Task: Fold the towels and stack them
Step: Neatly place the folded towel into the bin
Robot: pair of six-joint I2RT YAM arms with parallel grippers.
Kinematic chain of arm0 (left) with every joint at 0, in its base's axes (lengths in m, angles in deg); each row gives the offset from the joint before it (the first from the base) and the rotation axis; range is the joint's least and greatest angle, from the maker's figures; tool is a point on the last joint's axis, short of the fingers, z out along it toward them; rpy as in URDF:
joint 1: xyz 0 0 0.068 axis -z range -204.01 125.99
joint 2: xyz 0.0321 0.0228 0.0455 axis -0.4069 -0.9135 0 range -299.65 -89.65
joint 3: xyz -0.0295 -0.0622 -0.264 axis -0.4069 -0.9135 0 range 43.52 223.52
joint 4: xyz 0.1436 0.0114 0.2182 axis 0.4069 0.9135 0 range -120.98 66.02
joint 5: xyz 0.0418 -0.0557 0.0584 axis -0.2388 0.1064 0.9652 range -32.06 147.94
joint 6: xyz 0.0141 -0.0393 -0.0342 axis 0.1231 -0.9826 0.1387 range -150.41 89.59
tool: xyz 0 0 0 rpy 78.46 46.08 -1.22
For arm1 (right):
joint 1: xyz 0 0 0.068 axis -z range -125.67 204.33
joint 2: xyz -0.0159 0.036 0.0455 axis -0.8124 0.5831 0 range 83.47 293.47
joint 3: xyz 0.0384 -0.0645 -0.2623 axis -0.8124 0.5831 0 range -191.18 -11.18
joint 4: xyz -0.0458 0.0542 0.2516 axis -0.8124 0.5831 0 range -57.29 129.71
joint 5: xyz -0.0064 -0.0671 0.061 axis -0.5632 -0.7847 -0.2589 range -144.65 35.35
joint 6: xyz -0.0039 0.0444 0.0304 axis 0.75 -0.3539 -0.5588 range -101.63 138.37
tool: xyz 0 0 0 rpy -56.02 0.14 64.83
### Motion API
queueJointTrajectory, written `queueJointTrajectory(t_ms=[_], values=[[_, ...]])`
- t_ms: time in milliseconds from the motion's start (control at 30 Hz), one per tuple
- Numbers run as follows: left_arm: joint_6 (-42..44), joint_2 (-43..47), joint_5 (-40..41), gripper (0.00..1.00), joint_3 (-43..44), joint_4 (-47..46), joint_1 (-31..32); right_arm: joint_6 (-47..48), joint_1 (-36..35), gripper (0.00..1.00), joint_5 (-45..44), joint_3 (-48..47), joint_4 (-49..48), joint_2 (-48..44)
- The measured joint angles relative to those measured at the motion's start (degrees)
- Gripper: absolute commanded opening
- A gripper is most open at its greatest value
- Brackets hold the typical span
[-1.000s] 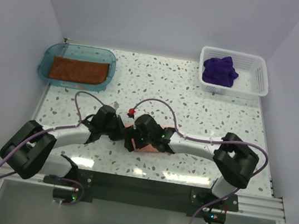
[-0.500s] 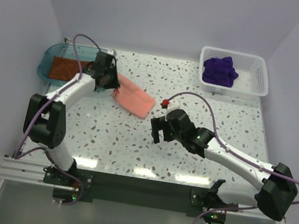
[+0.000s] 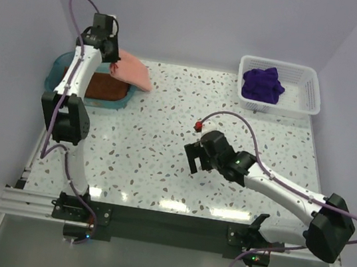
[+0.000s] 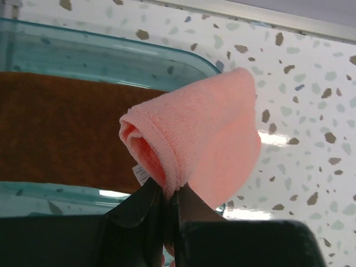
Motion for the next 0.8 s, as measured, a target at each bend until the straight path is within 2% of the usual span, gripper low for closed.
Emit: queueJointTrajectory(t_ms=[267,533,800], values=[[9.1,-6.7,1.2,0.00,9.8,5.0,-5.3,1.7,0.7,0.99,0.0,-1.9,2.3,3.9],[15.5,-13.4,0.8,0.00,10.1,7.1,-7.3,2.3,0.7,0.99,0.0,-5.7,4.1,7.2],[20.8,-13.9,0.9,0.00,10.1,6.8,-9.4,2.4,0.8,0.98,0.1,-8.7,6.3,10.9]])
